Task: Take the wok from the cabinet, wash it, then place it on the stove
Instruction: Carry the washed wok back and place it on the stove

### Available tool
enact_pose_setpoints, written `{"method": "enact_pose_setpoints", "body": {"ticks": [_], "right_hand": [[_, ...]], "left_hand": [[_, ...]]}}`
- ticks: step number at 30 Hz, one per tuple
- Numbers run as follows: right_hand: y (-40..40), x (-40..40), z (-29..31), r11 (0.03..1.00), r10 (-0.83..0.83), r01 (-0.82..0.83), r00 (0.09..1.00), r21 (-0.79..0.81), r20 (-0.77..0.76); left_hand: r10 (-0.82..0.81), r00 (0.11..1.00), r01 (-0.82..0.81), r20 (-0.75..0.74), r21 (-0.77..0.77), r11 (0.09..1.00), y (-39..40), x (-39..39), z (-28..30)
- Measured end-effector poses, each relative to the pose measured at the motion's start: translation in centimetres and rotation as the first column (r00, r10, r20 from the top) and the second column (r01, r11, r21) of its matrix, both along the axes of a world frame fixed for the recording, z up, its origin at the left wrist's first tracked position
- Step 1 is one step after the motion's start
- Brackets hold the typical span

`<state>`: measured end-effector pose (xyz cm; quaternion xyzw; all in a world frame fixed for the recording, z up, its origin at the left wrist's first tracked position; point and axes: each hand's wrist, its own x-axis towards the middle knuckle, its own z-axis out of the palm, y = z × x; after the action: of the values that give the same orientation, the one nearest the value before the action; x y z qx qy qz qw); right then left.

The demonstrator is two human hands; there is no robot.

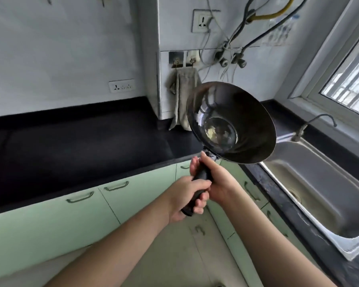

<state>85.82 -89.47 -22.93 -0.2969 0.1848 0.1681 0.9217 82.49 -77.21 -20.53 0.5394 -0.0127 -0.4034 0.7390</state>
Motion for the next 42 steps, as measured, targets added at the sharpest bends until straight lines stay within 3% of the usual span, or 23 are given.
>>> {"method": "enact_pose_setpoints", "body": {"ticks": [7,11,16,20,26,34,38,42], "right_hand": [[7.3,0.5,1.4,0.976,0.213,-0.212,0.977,0.048,-0.017],[11.2,1.2,1.6,0.968,0.248,-0.245,0.964,0.050,-0.096],[15.5,1.6,0.8,0.950,0.312,-0.307,0.935,0.055,-0.170],[17.6,1.8,-0.2,0.905,0.417,-0.425,0.894,-0.018,-0.163],[18.9,3.7,-1.7,0.843,0.532,-0.538,0.832,0.007,-0.160],[21.3,7.4,-2.3,0.715,0.695,-0.699,0.705,0.030,-0.143],[23.5,8.9,-2.6,0.621,0.783,-0.781,0.611,0.072,-0.121],[26.5,8.5,-2.7,0.530,0.846,-0.844,0.521,0.077,-0.117]], "left_hand": [[0.159,0.985,-0.168,-0.069,-0.143,0.975,7.2,-1.9,-0.3],[0.253,0.959,-0.276,-0.129,-0.212,0.937,10.0,-2.7,-0.9],[0.350,0.924,-0.378,-0.155,-0.232,0.896,12.7,-3.6,-1.9],[0.415,0.894,-0.446,-0.169,-0.252,0.859,14.2,-3.9,-3.2],[0.455,0.862,-0.504,-0.224,-0.274,0.819,14.8,-3.1,-4.1],[0.572,0.719,-0.691,-0.395,-0.312,0.652,14.7,-0.9,-4.0],[0.676,0.582,-0.809,-0.451,-0.240,0.536,15.5,0.4,-3.6],[0.755,0.521,-0.846,-0.397,-0.125,0.518,18.0,0.3,-3.3]]}}
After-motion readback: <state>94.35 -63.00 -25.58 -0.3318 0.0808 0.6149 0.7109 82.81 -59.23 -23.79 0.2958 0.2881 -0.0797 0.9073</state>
